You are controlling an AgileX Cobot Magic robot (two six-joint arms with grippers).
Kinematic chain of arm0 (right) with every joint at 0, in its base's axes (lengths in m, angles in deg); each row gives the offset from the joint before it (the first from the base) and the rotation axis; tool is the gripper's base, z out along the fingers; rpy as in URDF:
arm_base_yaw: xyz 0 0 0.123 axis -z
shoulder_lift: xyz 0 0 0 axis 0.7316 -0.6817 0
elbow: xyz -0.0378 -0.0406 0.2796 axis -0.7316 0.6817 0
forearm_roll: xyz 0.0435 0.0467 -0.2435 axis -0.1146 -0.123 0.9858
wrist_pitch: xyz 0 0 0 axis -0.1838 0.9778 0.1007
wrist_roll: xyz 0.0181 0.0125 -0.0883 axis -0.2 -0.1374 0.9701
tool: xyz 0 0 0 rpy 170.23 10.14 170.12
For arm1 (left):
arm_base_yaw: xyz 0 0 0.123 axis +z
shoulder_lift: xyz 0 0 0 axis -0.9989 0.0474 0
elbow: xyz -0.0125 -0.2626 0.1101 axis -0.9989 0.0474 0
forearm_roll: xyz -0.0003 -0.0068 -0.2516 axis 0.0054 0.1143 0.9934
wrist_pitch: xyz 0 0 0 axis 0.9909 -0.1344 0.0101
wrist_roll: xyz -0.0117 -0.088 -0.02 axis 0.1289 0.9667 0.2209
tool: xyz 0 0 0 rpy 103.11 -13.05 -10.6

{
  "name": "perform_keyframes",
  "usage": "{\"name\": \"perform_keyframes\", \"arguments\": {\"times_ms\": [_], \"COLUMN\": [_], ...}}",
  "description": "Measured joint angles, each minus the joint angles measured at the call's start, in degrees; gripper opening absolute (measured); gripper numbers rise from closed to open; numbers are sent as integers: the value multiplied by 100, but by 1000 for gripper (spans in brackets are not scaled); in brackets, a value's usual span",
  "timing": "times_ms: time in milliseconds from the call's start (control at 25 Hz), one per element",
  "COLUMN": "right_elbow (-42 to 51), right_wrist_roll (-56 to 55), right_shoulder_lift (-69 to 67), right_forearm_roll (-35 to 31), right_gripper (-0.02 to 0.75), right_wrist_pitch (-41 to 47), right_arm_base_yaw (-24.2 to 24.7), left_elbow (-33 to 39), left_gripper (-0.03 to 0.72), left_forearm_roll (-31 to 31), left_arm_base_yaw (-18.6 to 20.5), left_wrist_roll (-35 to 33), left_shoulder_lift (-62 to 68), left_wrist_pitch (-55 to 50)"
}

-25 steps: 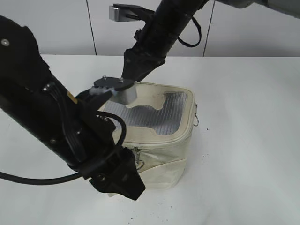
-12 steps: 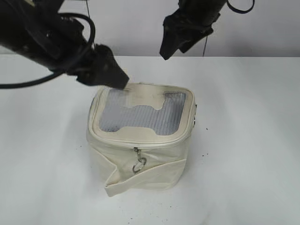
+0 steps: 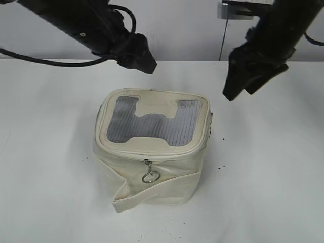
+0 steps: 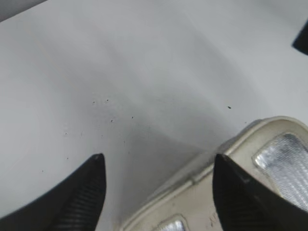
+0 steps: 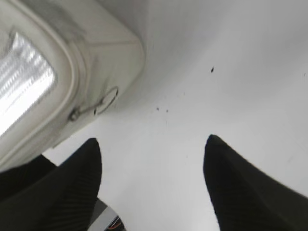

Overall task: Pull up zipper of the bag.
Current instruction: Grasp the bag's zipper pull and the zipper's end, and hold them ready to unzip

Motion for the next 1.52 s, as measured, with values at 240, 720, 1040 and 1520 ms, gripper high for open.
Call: {"name": "perform_keyframes", "arguments": {"times_ms": [240, 720, 1040, 1520], "right_elbow": [1534, 3706, 4234, 4268], "right_wrist_roll": [33, 1452, 3382, 5942], "right_shoulder_lift": [996, 1892, 1870, 962], "right_forearm_roll": [-131, -1274, -2547, -4542], "right_gripper": [495, 495, 474, 439], "right_wrist_pitch": [-171, -2294, -3368, -3791], "right_arm_base_yaw": [156, 156, 156, 161], "left_elbow": [-1126, -1750, -1801, -1861], "left_gripper": [528, 528, 197, 48], "left_forearm_roll": [357, 975, 1087, 1029], "left_arm_base_yaw": [0, -30, -92, -127], "left_wrist_roll": [-833, -1227, -1253, -1279], "left_shoulder_lift": [966, 1802, 1891, 1910], "left_wrist_pitch": [-1275, -2152, -2272, -2373]}}
